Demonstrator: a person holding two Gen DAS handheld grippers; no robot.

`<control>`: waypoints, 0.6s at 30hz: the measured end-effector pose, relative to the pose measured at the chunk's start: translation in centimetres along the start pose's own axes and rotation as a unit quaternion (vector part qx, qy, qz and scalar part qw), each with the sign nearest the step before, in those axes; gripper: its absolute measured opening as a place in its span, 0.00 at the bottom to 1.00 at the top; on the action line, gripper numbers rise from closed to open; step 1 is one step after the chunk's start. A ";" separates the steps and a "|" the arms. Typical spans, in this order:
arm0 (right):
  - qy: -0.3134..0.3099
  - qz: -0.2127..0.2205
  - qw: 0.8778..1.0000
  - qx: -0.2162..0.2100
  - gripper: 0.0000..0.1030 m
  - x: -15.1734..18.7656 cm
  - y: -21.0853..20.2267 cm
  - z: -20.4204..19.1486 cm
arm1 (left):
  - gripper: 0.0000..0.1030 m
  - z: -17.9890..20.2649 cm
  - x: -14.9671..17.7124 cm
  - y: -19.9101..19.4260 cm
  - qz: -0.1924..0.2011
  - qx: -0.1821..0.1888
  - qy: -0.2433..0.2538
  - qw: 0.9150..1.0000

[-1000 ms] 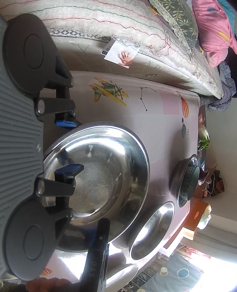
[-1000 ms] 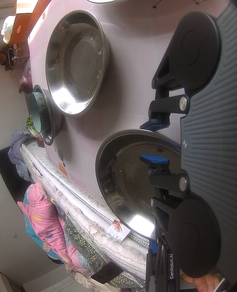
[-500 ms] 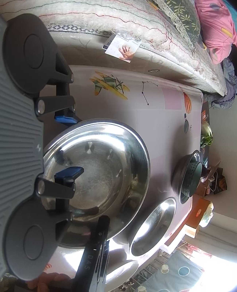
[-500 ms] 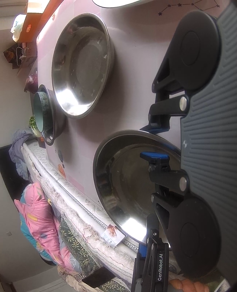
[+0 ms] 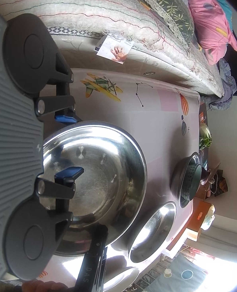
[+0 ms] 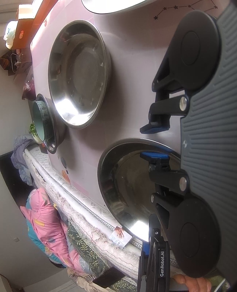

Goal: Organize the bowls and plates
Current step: 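Lift the steel basin with the left gripper while the right gripper supports its rim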

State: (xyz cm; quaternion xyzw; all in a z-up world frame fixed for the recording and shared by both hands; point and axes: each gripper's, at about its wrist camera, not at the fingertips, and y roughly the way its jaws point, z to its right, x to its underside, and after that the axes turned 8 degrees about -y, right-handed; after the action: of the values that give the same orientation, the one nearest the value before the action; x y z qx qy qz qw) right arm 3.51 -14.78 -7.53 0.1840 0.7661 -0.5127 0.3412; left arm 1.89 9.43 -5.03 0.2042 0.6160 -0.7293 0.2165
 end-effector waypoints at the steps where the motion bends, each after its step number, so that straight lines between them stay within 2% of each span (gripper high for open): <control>1: -0.001 0.000 1.000 -0.003 0.21 0.0 0.0 0.0 | 0.44 0.1 0.1 -0.1 -0.002 0.003 0.002 1.000; 8: 0.008 0.004 1.000 -0.006 0.22 0.1 -0.2 0.4 | 0.44 0.9 1.4 -1.1 -0.014 0.015 0.010 1.000; 18: 0.003 0.007 1.000 0.003 0.22 0.2 -0.6 0.4 | 0.48 1.1 0.9 -0.7 -0.013 0.002 0.015 1.000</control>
State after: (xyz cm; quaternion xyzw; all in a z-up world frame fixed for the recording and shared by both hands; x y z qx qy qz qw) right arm 3.14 -15.42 -7.42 0.1918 0.7646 -0.5116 0.3417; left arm 0.72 8.36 -4.78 0.2076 0.6199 -0.7304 0.1978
